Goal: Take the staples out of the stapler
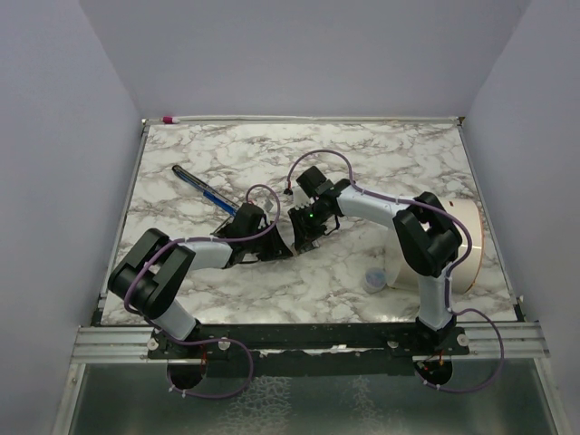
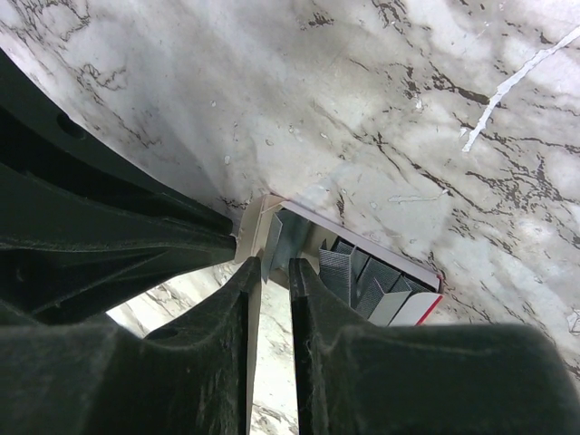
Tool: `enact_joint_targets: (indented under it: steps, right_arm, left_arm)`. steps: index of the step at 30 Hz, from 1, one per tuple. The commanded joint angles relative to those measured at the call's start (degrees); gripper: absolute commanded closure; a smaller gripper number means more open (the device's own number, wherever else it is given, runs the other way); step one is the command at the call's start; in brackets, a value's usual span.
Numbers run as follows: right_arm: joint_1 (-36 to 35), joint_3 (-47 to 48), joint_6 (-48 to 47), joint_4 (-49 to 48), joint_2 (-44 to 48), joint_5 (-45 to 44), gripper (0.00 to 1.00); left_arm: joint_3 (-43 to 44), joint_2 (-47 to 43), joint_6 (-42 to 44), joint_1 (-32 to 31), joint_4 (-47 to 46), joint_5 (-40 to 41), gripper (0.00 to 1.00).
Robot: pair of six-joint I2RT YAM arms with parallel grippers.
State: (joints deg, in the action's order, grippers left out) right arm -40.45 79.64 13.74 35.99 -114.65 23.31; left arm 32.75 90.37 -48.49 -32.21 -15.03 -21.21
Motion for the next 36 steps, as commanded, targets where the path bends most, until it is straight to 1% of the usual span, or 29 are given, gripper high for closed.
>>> enact_joint_targets:
  steps: [1,10,30,32,36]
  right_arm:
    - [-0.33,0.87,0.78,-1.08,0.37,0.40,0.82]
    - [-0.68,1.57,0.77,-0.62,-0.48,0.46,0.84]
    - [-1.37,1.96,1.75,-0.84,-1.93,-0.26,0.84]
    - [-1.39,2.17,1.79,-0.69,-2.07,-0.37,0.86]
    - [-1.39,2.38,1.83,-0.26,-1.90,-1.20,0.95]
  left_arm:
    - [-0.95,0.34,0.06,0.21,-1.50,-1.50,0.88]
    - [-1.51,1.59,-0.76,0.21,-3.36,-2.58,0.94]
    - [-1.64,-0.23,-0.38,0.21,-2.49,-2.14,0.94]
    - [-1.64,-0.36,-0.29,0.21,-2.42,-2.08,0.94]
    - [-1.68,-0.54,-0.13,0.20,-2.09,-1.88,0.94]
